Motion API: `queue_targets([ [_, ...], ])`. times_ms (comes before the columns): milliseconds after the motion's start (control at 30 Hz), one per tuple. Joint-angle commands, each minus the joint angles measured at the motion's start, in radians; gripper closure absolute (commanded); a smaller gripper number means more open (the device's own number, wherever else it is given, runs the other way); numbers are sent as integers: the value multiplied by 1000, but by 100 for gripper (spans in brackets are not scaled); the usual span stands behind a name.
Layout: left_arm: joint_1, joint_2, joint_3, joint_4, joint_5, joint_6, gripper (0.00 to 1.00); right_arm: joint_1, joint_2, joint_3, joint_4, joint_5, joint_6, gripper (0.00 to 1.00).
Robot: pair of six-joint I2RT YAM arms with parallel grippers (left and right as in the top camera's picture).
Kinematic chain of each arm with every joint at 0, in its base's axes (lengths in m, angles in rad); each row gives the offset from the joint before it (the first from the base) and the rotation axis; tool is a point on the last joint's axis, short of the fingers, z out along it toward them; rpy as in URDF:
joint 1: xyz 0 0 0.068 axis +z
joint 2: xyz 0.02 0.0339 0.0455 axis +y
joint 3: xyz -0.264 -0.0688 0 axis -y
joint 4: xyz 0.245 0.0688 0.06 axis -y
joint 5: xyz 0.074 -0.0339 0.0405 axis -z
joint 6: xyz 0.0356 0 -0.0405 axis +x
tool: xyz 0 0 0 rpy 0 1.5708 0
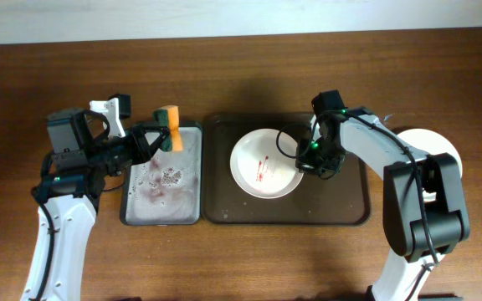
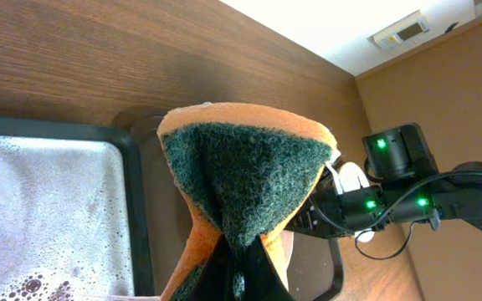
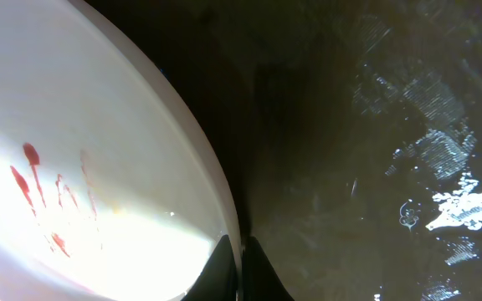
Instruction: Clean dirty plates on tray and stack at the side
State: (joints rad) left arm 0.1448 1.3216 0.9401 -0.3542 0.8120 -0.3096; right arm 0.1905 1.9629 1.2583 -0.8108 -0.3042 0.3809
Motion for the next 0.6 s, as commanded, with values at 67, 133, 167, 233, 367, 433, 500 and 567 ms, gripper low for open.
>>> queue_targets([
  [67,-28,11,6,-160,-404,20,100,6,9,-3,-4,28,-10,96],
  [133,-64,62,5,-208,-528,20,100,6,9,-3,-4,28,-10,96],
  [167,-88,101,5,-225,-570,20,100,6,9,-3,-4,28,-10,96],
  [233,-121,156,5,-236,-578,21,100,6,9,-3,-4,28,-10,96],
  [367,-217,204,5,-242,-735,26,100,6,9,-3,-11,28,-10,96],
  [433,-249,204,5,-243,-790,28,100,6,9,-3,-11,28,-10,96],
  [500,-279,204,7,-242,-794,35,100,6,9,-3,-15,28,-10,96],
  [567,-303,204,15,-242,-790,46,100,11,9,-3,-24,28,-13,96],
])
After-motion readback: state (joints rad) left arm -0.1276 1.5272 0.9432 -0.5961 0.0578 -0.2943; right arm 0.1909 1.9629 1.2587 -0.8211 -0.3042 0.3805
